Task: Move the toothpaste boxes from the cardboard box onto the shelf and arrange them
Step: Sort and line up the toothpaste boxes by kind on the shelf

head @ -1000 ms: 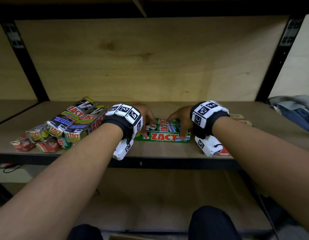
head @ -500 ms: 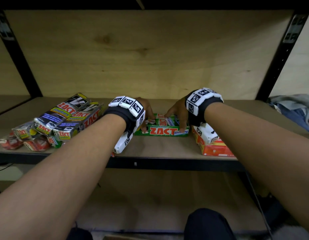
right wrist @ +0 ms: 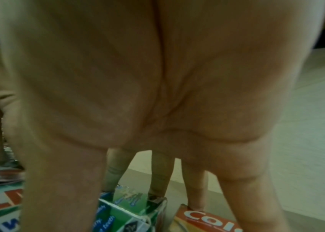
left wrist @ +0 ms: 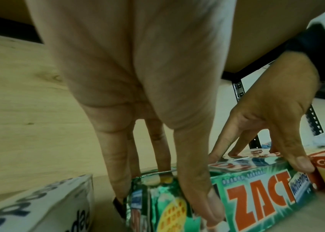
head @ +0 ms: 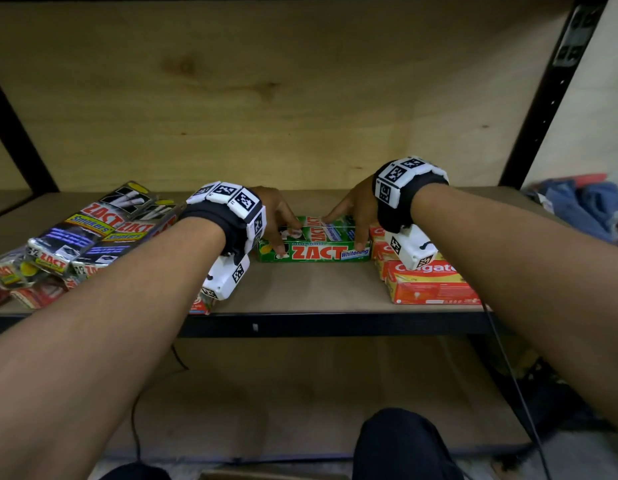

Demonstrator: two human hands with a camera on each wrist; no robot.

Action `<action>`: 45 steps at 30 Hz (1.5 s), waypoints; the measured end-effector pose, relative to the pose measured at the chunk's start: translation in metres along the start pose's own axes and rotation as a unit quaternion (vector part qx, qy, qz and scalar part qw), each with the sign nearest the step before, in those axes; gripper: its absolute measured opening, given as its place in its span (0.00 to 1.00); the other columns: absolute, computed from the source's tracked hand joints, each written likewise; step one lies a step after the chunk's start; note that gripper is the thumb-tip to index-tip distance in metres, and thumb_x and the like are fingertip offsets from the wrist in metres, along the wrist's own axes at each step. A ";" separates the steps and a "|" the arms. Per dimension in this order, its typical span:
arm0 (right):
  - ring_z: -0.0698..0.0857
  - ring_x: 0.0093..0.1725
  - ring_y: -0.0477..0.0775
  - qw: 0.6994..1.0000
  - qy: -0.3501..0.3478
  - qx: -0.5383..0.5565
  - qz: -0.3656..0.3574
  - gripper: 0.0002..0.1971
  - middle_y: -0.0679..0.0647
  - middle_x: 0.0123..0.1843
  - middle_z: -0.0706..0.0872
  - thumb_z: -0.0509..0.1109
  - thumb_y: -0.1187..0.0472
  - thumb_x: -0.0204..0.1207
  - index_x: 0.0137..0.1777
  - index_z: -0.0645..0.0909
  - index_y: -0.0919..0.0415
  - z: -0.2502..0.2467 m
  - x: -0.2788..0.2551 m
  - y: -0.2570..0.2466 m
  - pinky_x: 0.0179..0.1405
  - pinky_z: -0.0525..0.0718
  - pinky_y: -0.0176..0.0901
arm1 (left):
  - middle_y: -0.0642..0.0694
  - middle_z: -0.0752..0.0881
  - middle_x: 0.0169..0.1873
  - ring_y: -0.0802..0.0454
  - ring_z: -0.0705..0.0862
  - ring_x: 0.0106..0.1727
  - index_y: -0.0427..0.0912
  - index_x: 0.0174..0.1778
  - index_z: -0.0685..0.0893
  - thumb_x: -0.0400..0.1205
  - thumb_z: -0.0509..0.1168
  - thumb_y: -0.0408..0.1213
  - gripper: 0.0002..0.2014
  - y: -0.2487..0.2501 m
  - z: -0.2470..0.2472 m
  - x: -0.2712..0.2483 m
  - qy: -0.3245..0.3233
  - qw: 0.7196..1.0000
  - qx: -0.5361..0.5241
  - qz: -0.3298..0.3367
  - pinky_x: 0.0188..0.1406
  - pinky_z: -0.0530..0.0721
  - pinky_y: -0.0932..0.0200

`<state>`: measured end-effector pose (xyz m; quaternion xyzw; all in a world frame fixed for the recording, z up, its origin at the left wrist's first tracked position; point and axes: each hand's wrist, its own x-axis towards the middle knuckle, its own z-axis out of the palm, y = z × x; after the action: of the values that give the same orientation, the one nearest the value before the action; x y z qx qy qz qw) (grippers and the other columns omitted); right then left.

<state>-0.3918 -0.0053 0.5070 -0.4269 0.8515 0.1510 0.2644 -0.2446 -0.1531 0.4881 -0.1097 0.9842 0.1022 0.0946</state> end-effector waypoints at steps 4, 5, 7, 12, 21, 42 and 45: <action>0.68 0.81 0.56 1.000 0.019 -0.002 0.007 0.55 0.48 0.86 0.62 0.90 0.44 0.48 0.76 0.66 0.23 0.001 0.000 0.003 0.75 0.74 0.50 | 0.58 0.82 0.68 0.64 0.76 0.59 0.51 0.68 0.85 0.67 0.83 0.41 0.31 0.001 0.000 0.002 0.005 1.000 -0.013 0.005 0.55 0.69 0.69; 0.68 0.81 0.56 1.000 0.024 -0.004 0.008 0.54 0.48 0.86 0.62 0.90 0.45 0.51 0.77 0.65 0.24 0.002 0.002 0.005 0.75 0.74 0.50 | 0.58 0.83 0.67 0.61 0.78 0.61 0.52 0.67 0.86 0.66 0.83 0.42 0.31 0.002 0.000 0.002 0.006 1.000 -0.011 0.004 0.55 0.70 0.68; 0.68 0.81 0.56 0.999 0.033 -0.014 0.007 0.54 0.48 0.86 0.62 0.90 0.45 0.50 0.77 0.65 0.23 0.002 0.004 0.007 0.76 0.74 0.50 | 0.56 0.85 0.65 0.54 0.81 0.64 0.53 0.65 0.87 0.65 0.84 0.44 0.30 0.002 0.000 0.002 0.009 1.000 -0.004 0.006 0.57 0.74 0.64; 0.67 0.81 0.55 0.998 0.065 -0.016 0.000 0.49 0.48 0.86 0.63 0.87 0.49 0.61 0.80 0.64 0.29 0.007 0.002 0.010 0.71 0.73 0.43 | 0.56 0.80 0.69 0.55 0.78 0.70 0.50 0.72 0.82 0.69 0.82 0.43 0.33 0.004 0.005 -0.006 0.019 1.000 0.008 0.010 0.56 0.69 0.68; 0.76 0.74 0.55 0.980 0.197 0.002 -0.040 0.25 0.50 0.78 0.76 0.80 0.57 0.73 0.70 0.83 0.45 0.015 -0.046 -0.013 0.66 0.77 0.42 | 0.50 0.76 0.75 0.50 0.77 0.71 0.50 0.77 0.75 0.82 0.68 0.43 0.26 0.009 -0.003 -0.055 0.068 0.997 0.036 0.008 0.64 0.73 0.63; 0.92 0.49 0.65 0.947 0.187 0.237 -0.111 0.19 0.62 0.55 0.90 0.76 0.49 0.72 0.57 0.86 0.63 0.002 -0.047 -0.249 0.53 0.90 0.64 | 0.51 0.77 0.74 0.48 0.78 0.72 0.60 0.77 0.73 0.74 0.73 0.58 0.34 -0.147 -0.019 -0.236 0.164 0.964 -0.026 -0.209 0.66 0.75 0.60; 0.90 0.57 0.65 0.926 0.165 0.319 -0.115 0.23 0.62 0.59 0.89 0.78 0.48 0.73 0.61 0.84 0.64 0.003 -0.034 -0.276 0.60 0.88 0.62 | 0.51 0.81 0.71 0.49 0.80 0.69 0.63 0.76 0.75 0.72 0.75 0.58 0.34 -0.151 -0.020 -0.238 0.159 0.962 -0.055 -0.216 0.61 0.77 0.61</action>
<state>-0.1517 -0.1451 0.5156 -0.4339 0.8315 -0.2325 0.2574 0.0154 -0.2553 0.5301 -0.3400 0.9321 0.1145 -0.0495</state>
